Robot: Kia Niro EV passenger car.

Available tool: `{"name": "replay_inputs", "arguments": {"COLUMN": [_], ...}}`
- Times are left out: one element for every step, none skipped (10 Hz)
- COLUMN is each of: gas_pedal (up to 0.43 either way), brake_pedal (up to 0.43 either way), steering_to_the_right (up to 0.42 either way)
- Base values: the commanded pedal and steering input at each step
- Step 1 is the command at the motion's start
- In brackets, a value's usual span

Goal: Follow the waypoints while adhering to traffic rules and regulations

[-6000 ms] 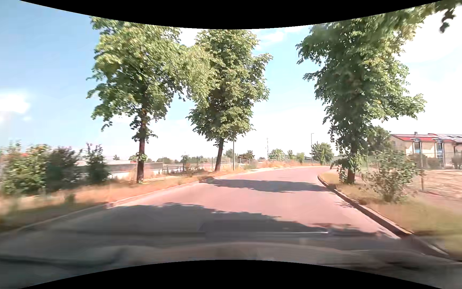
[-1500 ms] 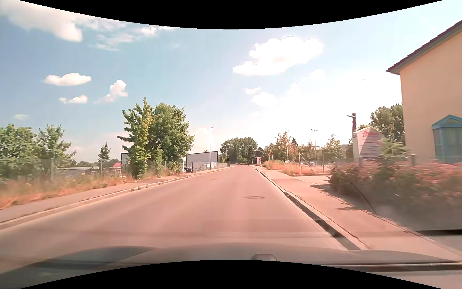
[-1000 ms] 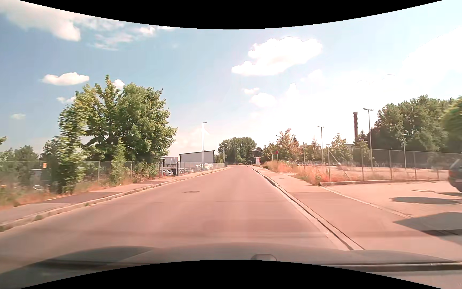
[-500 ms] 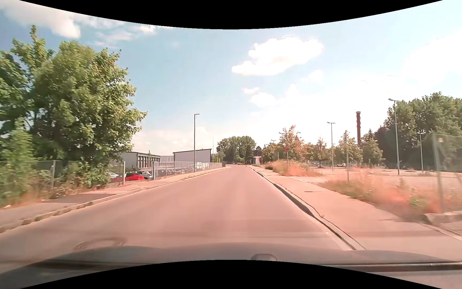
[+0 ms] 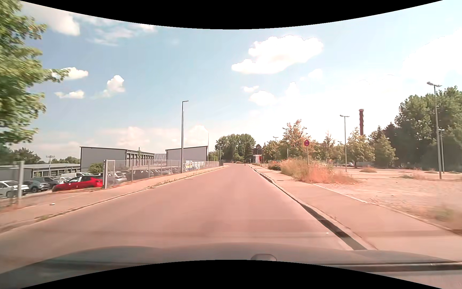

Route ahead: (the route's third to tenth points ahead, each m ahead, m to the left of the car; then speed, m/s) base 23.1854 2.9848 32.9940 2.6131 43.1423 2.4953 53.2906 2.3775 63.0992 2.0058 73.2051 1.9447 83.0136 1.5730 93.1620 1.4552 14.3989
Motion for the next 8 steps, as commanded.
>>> {"name": "replay_inputs", "arguments": {"gas_pedal": [0.028, 0.028, 0.028, 0.028, 0.028, 0.028, 0.098, 0.118], "brake_pedal": [0.000, 0.000, 0.000, 0.000, 0.000, 0.000, 0.000, 0.000], "steering_to_the_right": [0.002, 0.002, 0.002, 0.002, 0.002, 0.001, 0.002, 0.002]}}
